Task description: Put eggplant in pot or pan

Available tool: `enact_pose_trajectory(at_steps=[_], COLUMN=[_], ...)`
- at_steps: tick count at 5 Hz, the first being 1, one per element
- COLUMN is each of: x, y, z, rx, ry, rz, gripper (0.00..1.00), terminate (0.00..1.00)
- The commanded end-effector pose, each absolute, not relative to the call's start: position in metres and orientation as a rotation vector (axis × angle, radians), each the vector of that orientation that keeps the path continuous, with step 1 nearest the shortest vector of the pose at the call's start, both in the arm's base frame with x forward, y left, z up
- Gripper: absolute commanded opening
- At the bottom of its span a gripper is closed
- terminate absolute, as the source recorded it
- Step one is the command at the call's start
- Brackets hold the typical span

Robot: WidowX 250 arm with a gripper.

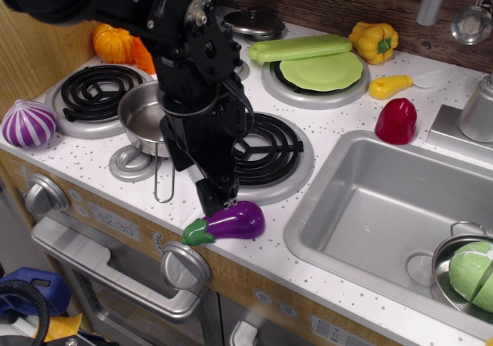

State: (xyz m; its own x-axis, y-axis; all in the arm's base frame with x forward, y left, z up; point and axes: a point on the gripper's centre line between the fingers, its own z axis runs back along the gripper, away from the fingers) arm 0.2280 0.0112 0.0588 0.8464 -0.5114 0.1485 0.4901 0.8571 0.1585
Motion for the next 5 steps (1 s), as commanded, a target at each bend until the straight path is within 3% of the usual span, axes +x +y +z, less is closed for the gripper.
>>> enact_pose_trajectory(at_steps=[1, 5], x=[0.240, 0.245], y=[0.009, 0.016], z=[0.052, 0.006], rx=[0.105, 0.041], ry=[-0.223, -0.290], rz=[-0.586, -0.611], gripper=[1.00, 1.00], terminate=[0.00, 0.00])
